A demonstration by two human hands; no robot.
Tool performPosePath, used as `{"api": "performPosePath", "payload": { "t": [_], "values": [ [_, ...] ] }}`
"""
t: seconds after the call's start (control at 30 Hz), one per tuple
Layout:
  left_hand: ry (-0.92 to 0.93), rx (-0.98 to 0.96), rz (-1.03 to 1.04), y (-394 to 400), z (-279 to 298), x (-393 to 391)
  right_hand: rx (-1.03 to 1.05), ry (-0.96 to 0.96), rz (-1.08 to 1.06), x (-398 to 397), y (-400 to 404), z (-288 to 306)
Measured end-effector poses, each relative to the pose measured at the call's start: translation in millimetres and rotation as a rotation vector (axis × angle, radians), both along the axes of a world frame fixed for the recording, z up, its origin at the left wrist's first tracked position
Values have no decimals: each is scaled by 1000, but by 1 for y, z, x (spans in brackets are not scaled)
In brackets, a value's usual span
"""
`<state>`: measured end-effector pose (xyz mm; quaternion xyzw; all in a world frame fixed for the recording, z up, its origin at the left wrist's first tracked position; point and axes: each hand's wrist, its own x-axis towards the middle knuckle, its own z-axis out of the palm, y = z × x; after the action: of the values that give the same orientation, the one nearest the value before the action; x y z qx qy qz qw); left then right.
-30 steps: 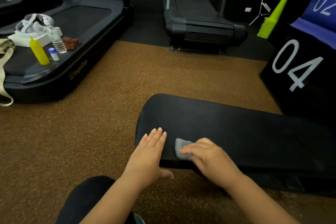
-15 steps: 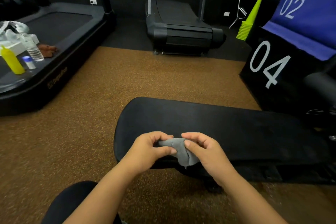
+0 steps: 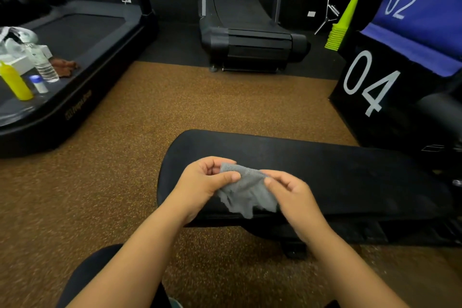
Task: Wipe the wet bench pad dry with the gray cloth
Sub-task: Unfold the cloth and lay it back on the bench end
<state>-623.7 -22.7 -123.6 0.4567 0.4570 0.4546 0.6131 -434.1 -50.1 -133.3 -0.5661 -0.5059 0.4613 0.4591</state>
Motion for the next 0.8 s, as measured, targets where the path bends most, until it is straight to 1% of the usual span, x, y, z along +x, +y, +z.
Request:
{"api": "performPosePath", "payload": {
  "t": [0.07, 0.2, 0.23, 0.33, 0.37, 0.4, 0.47, 0.53, 0.6, 0.67, 0.7, 0.73, 0.8],
  "values": [
    [9, -28, -5, 0, -2, -1, -61, 95, -54, 5, 1, 2],
    [-39, -36, 56, -4, -7, 10, -82, 219, -40, 0, 0, 0],
    [-54, -36, 72, -4, -8, 13, -80, 219, -11, -1, -1, -2],
    [34, 33, 107, -2, -9, 15, -79, 33, 98, -1, -1, 1],
    [36, 39, 106, -1, -9, 14, -75, 14, 98, 0, 0, 2],
    [3, 14, 83, -1, -8, 13, -67, 43, 80, 2, 1, 4],
    [-84, -82, -48, 0, -5, 9, -69, 142, 50, 7, 2, 8],
    [-94, -150, -174, 0, -2, 5, -79, 167, 47, 13, 3, 10],
    [-84, -163, -188, 2, -1, 3, -74, 83, 26, 17, 4, 10],
    [-127, -156, -170, 2, -1, 7, -29, -24, -10, 16, 5, 8],
    [-155, -151, -174, 2, 0, 9, -4, -47, -33, 13, 5, 7],
    [-180, -147, -185, 2, 2, 13, 25, -40, -39, 10, 4, 7],
    [-175, -132, -209, 2, 4, 20, 61, 86, 27, 1, 1, 12]
  ]
}}
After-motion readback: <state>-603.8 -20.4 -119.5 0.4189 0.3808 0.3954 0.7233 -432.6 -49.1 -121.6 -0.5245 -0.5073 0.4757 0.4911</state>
